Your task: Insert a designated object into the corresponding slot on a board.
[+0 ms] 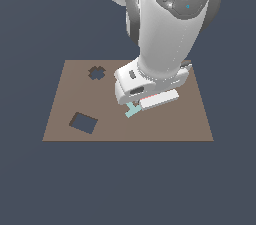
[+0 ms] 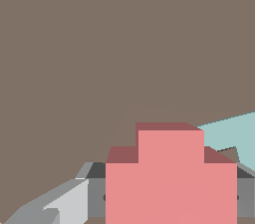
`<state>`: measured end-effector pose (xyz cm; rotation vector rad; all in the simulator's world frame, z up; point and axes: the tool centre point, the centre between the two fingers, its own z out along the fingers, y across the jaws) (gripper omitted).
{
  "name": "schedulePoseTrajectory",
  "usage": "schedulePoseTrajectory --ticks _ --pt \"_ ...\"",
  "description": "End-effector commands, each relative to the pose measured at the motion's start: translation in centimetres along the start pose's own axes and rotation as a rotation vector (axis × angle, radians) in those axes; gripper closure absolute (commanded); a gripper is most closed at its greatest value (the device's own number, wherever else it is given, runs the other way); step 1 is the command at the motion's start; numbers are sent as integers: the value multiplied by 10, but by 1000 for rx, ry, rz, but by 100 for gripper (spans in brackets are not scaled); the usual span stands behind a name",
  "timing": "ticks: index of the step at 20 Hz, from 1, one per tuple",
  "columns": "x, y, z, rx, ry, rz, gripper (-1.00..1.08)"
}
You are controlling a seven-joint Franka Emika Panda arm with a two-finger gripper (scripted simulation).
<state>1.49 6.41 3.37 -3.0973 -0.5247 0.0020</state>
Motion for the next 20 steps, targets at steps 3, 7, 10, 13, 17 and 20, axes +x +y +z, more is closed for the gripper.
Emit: schedulePoseTrajectory --ticks 3,7,10,13,17,20 --pt "-35 17 -2 -1 0 -91 108" --pt "-65 36 -3 -1 0 -172 108" --pt "-85 51 -3 -1 0 -231 108" --pt "-103 66 -4 -1 -1 -287 108" --pt "-124 86 -5 -1 -1 -353 108" --pt "-135 100 -6 -1 -1 -394 108"
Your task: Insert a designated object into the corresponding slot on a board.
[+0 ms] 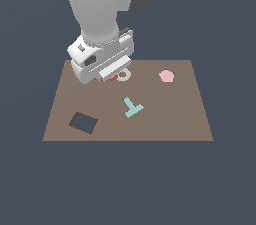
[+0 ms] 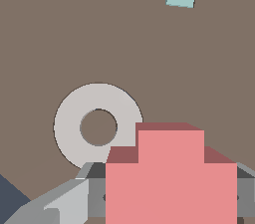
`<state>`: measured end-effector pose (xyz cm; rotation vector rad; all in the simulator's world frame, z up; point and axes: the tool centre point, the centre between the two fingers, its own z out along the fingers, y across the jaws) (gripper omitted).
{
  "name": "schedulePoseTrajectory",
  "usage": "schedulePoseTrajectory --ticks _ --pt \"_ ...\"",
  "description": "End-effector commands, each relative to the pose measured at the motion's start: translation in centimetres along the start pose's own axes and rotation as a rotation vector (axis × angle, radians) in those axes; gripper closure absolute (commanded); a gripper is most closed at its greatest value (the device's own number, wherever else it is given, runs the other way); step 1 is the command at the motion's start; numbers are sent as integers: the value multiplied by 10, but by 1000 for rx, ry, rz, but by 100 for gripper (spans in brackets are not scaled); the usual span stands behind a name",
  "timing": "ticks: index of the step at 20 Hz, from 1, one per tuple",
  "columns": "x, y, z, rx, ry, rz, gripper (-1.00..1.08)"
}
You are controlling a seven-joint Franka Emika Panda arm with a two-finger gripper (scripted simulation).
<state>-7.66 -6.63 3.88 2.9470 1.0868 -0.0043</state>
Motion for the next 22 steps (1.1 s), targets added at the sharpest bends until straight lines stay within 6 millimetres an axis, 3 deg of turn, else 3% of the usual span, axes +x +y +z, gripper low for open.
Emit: schedulePoseTrajectory --ticks 1,11,22 --pt "-13 7 -1 -1 0 -35 108" --pt "-41 26 -2 -1 0 -113 108" --pt "-41 28 -2 -1 0 -118 108"
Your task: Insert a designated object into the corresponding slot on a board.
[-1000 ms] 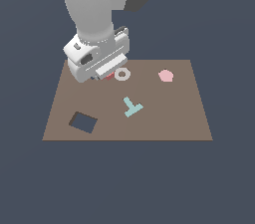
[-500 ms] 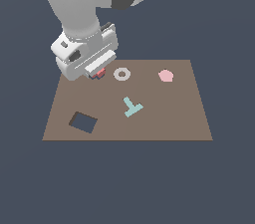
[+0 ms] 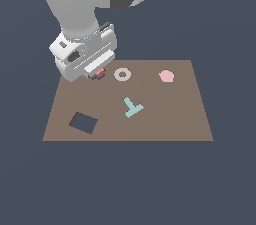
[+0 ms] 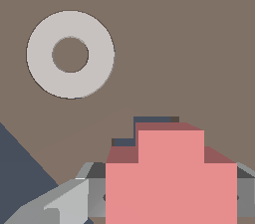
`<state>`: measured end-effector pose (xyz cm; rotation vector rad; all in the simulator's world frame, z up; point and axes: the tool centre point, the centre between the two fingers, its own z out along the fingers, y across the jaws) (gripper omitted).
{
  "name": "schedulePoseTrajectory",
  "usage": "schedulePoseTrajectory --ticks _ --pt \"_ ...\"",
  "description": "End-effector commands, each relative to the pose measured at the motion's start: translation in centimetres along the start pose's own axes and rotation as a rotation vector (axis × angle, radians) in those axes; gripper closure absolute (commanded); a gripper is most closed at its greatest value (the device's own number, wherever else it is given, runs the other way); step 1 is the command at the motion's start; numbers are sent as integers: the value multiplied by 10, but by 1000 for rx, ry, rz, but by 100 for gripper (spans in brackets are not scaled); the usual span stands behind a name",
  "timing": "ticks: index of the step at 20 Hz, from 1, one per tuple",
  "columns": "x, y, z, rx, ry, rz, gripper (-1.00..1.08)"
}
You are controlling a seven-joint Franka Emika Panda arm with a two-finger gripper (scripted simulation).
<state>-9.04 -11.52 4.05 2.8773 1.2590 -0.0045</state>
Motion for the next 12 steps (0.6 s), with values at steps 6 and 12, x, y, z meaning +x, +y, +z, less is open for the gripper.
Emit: schedulePoseTrajectory --ticks 6,12 --pt "1 0 8 -1 1 1 108" --pt "1 0 10 -1 1 1 -92"
